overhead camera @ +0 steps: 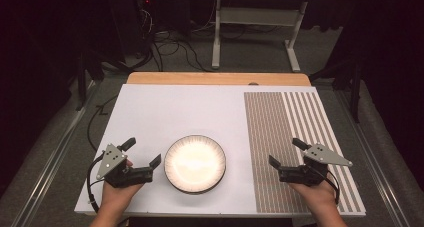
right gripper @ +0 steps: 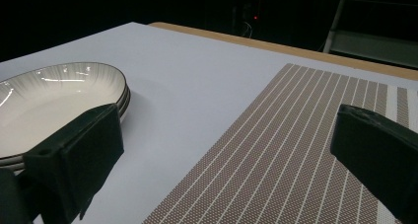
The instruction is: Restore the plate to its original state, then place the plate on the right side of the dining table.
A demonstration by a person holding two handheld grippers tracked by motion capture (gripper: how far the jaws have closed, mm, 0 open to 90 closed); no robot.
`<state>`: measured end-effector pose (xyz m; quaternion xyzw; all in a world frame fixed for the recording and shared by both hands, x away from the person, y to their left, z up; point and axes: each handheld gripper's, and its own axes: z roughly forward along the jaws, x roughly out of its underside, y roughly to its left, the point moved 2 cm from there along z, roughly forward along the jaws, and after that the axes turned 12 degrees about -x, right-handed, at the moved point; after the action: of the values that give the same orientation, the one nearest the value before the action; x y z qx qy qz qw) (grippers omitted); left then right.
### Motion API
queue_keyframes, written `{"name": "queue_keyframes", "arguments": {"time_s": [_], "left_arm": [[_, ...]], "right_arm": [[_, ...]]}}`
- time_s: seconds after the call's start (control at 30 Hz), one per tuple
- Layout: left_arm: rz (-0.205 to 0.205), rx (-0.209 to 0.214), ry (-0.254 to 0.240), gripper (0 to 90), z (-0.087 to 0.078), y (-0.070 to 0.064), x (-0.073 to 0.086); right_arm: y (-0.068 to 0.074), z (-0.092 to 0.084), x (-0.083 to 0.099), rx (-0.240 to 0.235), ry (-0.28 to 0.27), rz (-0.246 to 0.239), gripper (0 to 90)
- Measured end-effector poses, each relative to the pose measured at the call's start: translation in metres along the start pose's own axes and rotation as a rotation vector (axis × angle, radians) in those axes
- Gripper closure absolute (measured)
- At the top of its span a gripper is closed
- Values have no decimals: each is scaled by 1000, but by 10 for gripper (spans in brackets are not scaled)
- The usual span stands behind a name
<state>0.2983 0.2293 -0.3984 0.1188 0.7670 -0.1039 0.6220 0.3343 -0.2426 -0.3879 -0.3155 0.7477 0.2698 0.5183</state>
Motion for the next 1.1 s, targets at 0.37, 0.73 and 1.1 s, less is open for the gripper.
{"name": "queue_keyframes", "arguments": {"time_s": [0.37,0.73,1.1], "left_arm": [[-1,-8,-1,2,-1,-1,-1],[0,-9,10,19,-1,0,0],[13,6,17,21,0,-3,-2]], "right_arm": [[3,-1,-4,-6,-18,-33,7],[18,5,-12,-38,-16,-76,183],[32,17,-24,-50,25,-105,511]]}}
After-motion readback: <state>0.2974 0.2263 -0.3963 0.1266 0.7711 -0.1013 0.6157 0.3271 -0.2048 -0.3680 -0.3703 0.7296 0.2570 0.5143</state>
